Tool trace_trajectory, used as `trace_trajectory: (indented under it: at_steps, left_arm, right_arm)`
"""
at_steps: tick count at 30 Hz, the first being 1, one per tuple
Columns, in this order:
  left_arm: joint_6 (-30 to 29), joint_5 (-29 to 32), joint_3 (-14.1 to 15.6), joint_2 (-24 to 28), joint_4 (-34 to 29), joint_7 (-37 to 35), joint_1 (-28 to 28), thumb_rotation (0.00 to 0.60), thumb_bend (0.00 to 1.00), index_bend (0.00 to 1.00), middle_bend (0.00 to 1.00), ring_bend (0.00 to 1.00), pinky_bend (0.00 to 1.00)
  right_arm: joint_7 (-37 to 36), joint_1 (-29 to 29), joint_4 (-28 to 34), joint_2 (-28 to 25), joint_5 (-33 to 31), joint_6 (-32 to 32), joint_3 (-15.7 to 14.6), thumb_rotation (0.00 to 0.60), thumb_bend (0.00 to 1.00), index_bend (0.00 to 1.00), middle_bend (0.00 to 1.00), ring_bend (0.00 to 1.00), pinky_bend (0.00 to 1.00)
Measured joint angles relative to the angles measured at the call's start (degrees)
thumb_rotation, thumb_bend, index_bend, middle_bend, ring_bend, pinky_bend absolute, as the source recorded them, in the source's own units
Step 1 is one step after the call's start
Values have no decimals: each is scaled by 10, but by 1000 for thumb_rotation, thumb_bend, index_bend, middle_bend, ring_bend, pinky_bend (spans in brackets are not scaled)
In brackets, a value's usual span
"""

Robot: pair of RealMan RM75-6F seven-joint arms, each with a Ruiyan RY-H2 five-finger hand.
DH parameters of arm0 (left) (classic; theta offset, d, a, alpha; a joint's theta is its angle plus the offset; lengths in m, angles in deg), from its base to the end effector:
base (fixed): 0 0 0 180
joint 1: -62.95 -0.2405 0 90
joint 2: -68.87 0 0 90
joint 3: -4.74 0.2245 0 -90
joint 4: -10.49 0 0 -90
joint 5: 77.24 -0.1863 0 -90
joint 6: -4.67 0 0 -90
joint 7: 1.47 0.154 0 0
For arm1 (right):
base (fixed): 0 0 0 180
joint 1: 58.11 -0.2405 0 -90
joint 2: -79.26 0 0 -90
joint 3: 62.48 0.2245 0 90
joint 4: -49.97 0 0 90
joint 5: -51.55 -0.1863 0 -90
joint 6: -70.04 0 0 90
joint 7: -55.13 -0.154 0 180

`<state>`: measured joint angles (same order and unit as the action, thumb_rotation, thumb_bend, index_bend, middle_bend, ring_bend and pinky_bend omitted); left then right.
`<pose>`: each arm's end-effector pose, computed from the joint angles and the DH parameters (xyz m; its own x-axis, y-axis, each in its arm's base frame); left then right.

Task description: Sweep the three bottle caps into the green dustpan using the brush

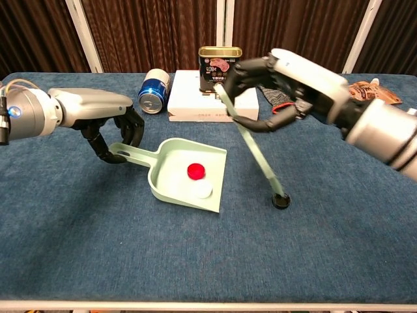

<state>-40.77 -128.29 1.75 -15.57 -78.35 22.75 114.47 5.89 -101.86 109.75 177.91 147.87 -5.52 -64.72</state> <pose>-0.1241 0.3177 -0.0172 0.5623 0.4506 0.6934 0.8158 -0.4395 -0.3759 -0.1114 -0.3007 -0.0138 -0.1305 -0.5137 0.8480 -0.7333 -0.5257 -0.4312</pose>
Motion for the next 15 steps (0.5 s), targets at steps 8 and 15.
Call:
trace_trajectory:
  at_steps: [8,15]
  left_arm:
    - [-4,3,1,-1,-6,4,1,600,338,514,516,351,261]
    - [-9,7,2,-4,-9,7,1,600,339,514,516,351,261]
  right_arm:
    - [62,59,84,-70,10,-11,-49,600,687,789,657,302,246]
    - [86,57,75,-43,15,9,-41,600,705,789,657,302,242]
